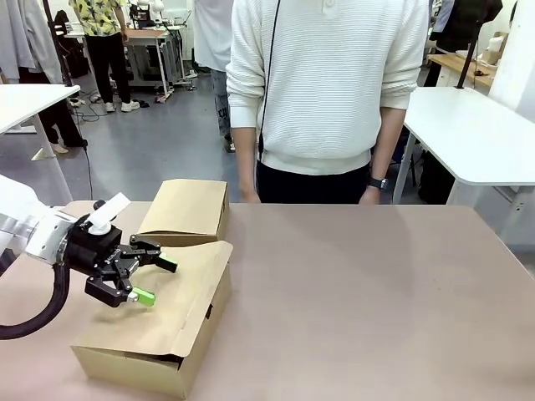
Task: Place items inside the box.
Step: Close the lid of the Mailer Box closest to the robot.
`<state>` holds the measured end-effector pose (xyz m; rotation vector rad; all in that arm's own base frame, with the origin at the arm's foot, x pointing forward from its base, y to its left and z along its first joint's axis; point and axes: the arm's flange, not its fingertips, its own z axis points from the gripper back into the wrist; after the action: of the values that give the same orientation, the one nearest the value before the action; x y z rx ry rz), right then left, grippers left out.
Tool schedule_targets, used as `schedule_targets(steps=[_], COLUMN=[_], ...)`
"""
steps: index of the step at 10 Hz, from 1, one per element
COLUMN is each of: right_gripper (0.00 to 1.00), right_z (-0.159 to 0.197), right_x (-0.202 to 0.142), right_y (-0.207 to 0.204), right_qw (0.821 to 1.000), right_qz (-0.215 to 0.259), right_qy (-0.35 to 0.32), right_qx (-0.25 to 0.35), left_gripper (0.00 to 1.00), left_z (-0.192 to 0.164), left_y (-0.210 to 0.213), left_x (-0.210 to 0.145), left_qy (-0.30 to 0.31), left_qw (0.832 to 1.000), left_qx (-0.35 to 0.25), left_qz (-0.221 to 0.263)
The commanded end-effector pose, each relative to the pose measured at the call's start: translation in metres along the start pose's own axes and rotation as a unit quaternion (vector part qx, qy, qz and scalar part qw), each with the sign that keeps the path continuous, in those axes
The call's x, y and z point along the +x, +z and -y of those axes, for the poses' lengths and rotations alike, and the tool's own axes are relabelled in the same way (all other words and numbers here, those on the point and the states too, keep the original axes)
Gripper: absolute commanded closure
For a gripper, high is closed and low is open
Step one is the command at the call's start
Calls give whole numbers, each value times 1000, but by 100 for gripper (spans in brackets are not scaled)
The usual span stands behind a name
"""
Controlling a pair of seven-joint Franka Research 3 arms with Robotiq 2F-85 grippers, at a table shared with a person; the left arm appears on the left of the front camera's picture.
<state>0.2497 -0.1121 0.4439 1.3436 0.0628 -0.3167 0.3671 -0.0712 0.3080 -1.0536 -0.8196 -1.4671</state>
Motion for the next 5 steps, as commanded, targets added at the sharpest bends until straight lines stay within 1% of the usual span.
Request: schedule_targets(steps=[1,2,3,5], right_gripper=[0,0,0,0], right_z=[-4,-4,-4,-4], right_x=[-1,-1,-1,-1], right_y=[1,1,1,1], right_qw=[1000,1000,1000,1000], right_qz=[3,3,3,3], right_qy=[-8,-8,-8,-8], right_qx=[1,1,1,1], left_gripper=[0,0,0,0], left_z=[177,177,171,153], left_y=[-54,-53,-48,-13], left_x=[-10,-9,-2,32], left_qy=[-15,-19,-19,34], left_qw=[1000,1000,999,996], left_qx=[8,11,24,54], left_qz=[-22,-21,-9,60])
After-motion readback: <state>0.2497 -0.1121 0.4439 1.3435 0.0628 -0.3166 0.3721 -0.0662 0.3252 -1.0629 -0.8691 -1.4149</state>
